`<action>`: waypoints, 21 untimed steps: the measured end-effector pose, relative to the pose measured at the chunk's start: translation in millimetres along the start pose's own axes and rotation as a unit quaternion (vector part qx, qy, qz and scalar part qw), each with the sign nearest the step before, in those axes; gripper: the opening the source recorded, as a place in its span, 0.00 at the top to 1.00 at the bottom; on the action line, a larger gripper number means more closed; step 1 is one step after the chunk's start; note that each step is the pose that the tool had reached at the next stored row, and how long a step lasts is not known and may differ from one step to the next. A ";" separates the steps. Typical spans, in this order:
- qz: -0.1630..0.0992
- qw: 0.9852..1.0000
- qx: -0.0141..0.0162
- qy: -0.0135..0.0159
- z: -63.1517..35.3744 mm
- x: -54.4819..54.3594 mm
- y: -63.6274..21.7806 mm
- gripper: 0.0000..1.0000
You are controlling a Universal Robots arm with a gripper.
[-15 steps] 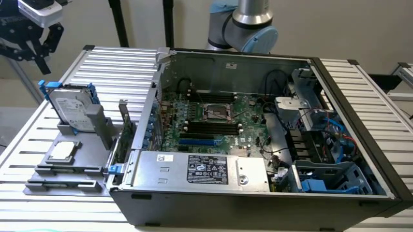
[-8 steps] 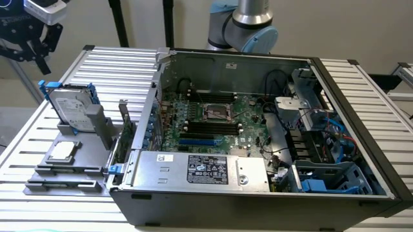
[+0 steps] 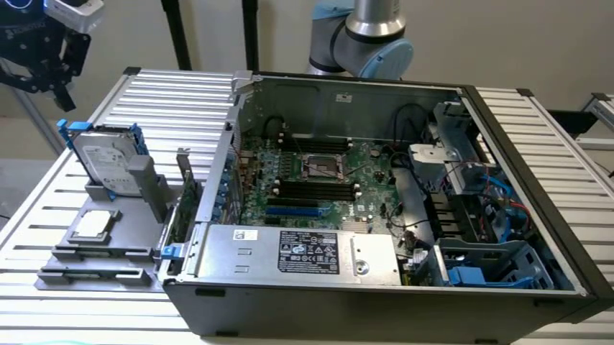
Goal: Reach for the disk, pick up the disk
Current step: 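Pick up the disk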
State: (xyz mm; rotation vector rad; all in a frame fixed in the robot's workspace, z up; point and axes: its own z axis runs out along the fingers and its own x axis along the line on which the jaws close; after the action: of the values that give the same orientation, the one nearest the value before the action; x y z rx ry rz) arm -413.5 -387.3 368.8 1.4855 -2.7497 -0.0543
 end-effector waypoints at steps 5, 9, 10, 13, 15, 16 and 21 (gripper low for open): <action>-0.045 0.999 0.000 0.002 0.4 0.0 0.0 0.89; -0.081 0.997 0.000 0.003 0.7 0.0 0.0 0.89; -0.090 0.996 0.000 0.003 0.8 0.0 0.0 0.89; -0.118 0.993 0.000 0.005 1.0 0.0 0.0 0.89; -0.136 0.991 0.000 0.005 1.2 0.0 0.0 0.89; -0.145 0.989 0.000 0.006 1.3 0.0 0.0 0.89; -0.188 0.982 0.000 0.007 1.8 0.0 0.0 0.89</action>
State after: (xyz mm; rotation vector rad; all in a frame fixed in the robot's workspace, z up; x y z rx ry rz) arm -413.5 -387.3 366.9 1.9730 -2.4159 -0.0486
